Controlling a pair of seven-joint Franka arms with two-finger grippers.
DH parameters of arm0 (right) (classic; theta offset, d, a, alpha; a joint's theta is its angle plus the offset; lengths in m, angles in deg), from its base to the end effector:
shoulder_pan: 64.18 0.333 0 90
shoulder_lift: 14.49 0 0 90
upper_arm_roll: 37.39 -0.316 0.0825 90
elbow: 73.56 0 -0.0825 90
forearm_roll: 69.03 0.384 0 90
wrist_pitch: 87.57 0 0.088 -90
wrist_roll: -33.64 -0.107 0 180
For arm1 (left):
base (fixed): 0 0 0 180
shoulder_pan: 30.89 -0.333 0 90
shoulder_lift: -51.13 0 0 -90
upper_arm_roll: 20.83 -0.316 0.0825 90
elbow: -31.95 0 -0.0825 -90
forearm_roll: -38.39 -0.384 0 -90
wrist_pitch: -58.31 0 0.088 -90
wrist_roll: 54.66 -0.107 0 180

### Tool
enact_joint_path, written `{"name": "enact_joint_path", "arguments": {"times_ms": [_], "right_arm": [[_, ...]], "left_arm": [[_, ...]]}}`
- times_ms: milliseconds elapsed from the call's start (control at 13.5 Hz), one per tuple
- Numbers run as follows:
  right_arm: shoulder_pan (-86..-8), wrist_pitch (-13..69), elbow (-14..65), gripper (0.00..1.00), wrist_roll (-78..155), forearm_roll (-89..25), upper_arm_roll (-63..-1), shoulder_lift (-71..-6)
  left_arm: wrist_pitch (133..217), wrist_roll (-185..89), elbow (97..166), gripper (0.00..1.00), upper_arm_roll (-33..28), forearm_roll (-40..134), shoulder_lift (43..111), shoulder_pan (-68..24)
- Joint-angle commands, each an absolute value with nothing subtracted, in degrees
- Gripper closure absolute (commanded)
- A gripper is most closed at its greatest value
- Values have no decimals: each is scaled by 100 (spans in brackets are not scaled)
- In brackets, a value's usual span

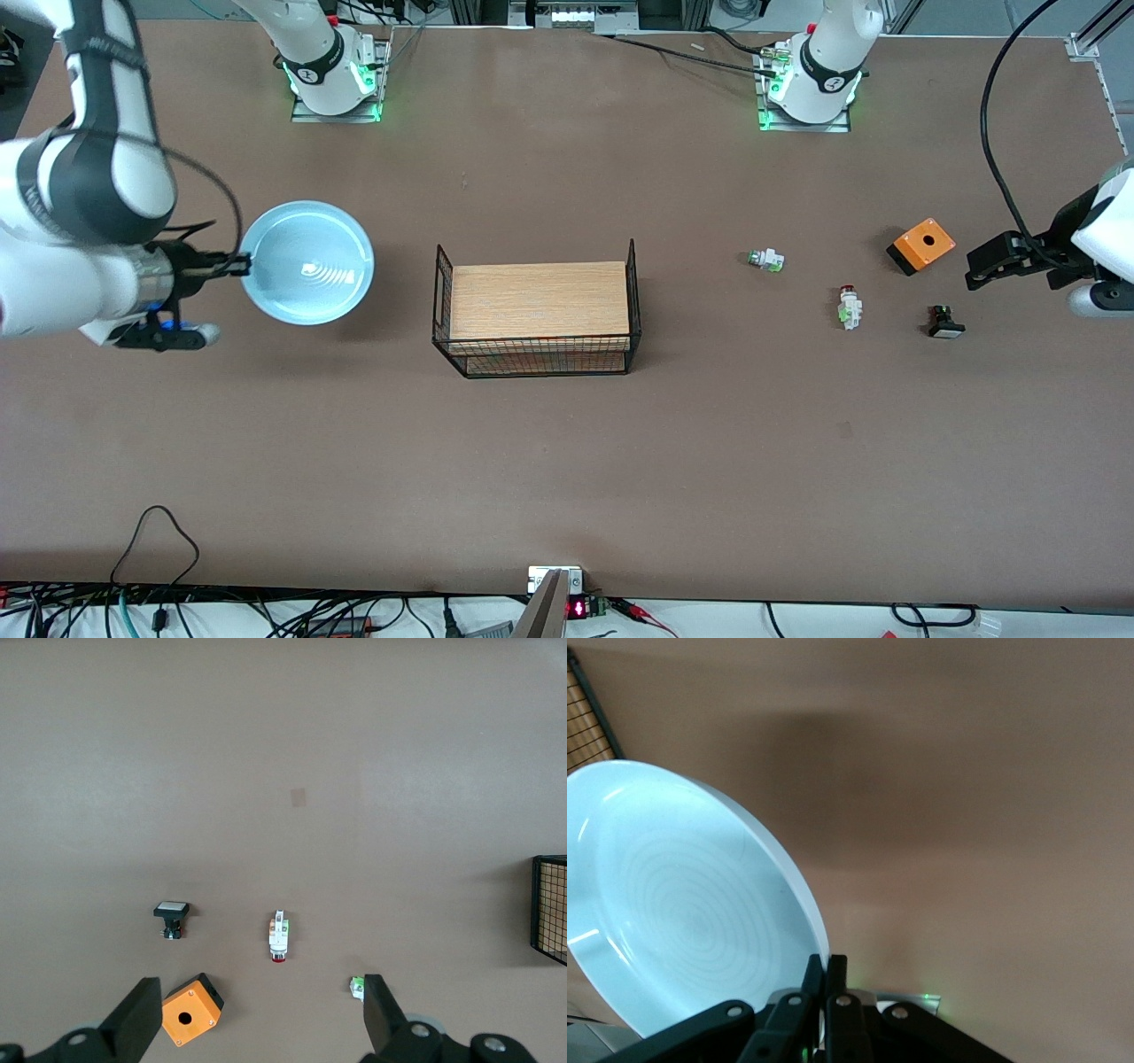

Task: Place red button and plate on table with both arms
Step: 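Carry the blue plate off the basket beside it with the right gripper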

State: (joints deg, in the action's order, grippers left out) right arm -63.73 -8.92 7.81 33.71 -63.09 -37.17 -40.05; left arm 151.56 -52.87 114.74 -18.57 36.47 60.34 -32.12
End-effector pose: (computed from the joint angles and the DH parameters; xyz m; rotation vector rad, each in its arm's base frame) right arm 0.6291 0.0155 0.4143 -2.9483 0.0000 0.7429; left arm 0.6089 -0.0056 0.5958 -3.1147 -0.0192 -0.0352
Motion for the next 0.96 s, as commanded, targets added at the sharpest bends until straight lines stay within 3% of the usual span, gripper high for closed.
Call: {"name": "enact_joint_path", "arguments": {"times_ms": [0,891], "right_arm": [[-6786,-515,765,100,4178,-6332,-3809,-4277],[-7728,1278,765,100,6220,-6244,-3818,-5588]], "left_arm": [[15377,-5370,12098,0,-1908,3769,5518,-3186],[15113,-5168,12046,0,-1899,3839,5526,-3186]]}}
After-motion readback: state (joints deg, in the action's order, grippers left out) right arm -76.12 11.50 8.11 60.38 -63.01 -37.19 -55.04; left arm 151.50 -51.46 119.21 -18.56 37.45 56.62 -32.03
